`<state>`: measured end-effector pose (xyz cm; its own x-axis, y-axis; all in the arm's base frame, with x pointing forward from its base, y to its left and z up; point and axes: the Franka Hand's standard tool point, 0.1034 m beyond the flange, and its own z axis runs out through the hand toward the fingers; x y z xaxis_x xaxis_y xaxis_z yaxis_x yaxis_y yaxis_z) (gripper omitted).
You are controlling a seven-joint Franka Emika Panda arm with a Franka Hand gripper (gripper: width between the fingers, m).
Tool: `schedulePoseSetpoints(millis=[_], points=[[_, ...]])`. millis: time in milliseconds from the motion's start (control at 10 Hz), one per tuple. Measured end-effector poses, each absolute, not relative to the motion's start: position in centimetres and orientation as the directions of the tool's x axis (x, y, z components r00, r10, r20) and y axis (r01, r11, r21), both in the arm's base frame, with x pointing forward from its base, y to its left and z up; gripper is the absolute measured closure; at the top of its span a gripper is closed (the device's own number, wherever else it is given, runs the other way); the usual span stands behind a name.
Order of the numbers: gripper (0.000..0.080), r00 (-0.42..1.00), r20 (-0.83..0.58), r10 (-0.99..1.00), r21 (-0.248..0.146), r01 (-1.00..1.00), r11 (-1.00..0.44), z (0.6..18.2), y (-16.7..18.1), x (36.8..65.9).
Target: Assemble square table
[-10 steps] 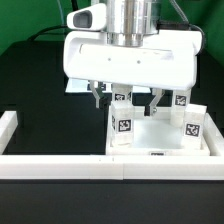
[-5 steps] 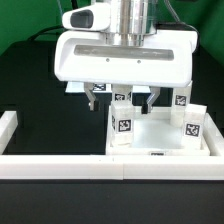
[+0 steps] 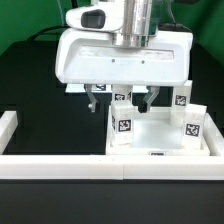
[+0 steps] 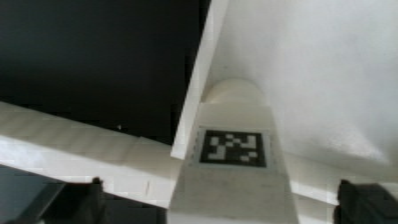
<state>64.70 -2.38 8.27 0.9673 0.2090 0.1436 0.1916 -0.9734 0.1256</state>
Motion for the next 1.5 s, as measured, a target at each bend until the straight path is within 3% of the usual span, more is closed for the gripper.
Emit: schedulePoseSetpoints(millis=[100, 300, 600, 1000, 1500], points=[[0.0172, 0.968, 0.143, 0.208, 0.126, 0.191, -0.974, 8.25, -2.41, 64.68], [0.0496, 0.968, 0.145, 0.207, 0.126, 0.190, -0.974, 8.30, -2.39, 64.71], [0.0499, 0.974, 0.152, 0.167, 0.120, 0.150, -0.981, 8.37, -2.40, 64.76], [0.0505, 0.977, 0.179, -0.117, 0.068, -0.131, -0.989, 8.35, -2.32, 64.75], [0.0506, 0.736, 0.166, -0.657, -0.072, -0.655, -0.752, 8.22, -2.42, 64.68]])
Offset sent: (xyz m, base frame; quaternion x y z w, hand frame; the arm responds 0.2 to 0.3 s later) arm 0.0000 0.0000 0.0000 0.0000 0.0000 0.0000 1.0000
